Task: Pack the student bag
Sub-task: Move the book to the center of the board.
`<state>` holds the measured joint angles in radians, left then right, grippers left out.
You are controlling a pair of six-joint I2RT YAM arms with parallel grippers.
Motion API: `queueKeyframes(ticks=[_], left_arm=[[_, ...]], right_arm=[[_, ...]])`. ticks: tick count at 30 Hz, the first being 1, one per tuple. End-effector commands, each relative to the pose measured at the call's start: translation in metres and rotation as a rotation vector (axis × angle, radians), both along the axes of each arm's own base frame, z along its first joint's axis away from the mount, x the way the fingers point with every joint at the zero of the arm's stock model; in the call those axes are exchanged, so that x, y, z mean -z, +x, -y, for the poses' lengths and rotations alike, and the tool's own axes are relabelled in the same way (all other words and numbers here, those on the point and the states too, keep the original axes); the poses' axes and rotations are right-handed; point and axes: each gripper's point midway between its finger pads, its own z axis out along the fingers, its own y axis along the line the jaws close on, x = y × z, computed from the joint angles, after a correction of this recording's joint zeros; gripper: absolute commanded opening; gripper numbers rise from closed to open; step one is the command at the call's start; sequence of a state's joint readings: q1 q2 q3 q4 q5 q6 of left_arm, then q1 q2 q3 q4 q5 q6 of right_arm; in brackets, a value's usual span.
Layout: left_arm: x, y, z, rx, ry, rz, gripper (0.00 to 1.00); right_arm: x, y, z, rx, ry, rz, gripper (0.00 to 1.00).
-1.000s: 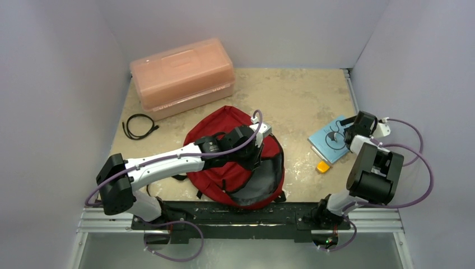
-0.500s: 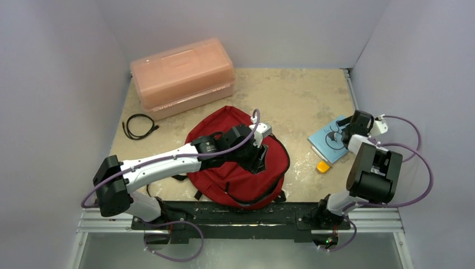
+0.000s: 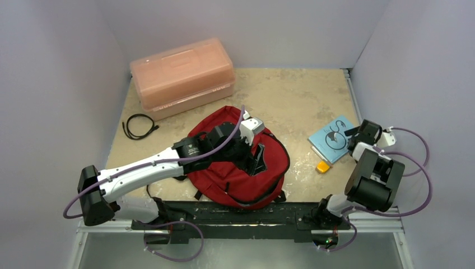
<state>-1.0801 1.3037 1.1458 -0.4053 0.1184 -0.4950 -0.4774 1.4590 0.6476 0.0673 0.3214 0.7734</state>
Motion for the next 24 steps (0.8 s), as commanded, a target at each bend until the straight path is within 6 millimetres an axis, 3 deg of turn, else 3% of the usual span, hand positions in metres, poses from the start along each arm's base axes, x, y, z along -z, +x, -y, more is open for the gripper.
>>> queueKeyframes(ticks=[1,6,12,21,24], left_arm=[[-0.021,0.001,-0.007,-0.004,-0.054,0.068,0.74],[-0.033,0.011,-0.009,-0.044,-0.081,0.106,0.77],[-0.046,0.048,-0.009,-0.145,-0.11,0.115,0.77],[-0.066,0.116,0.031,-0.174,-0.192,0.077,0.77],[-0.057,0.149,0.047,-0.198,-0.159,0.085,0.77]], right_arm=[[0.003,0.014,-0.001,-0.091,0.001,0.033,0.99],[0.008,0.042,-0.024,-0.229,-0.01,0.006,0.94],[-0.013,0.084,-0.059,-0.39,-0.074,-0.015,0.93],[-0.014,0.132,-0.124,-0.683,-0.041,-0.018,0.9],[-0.007,0.147,-0.157,-0.779,0.0,-0.019,0.9]])
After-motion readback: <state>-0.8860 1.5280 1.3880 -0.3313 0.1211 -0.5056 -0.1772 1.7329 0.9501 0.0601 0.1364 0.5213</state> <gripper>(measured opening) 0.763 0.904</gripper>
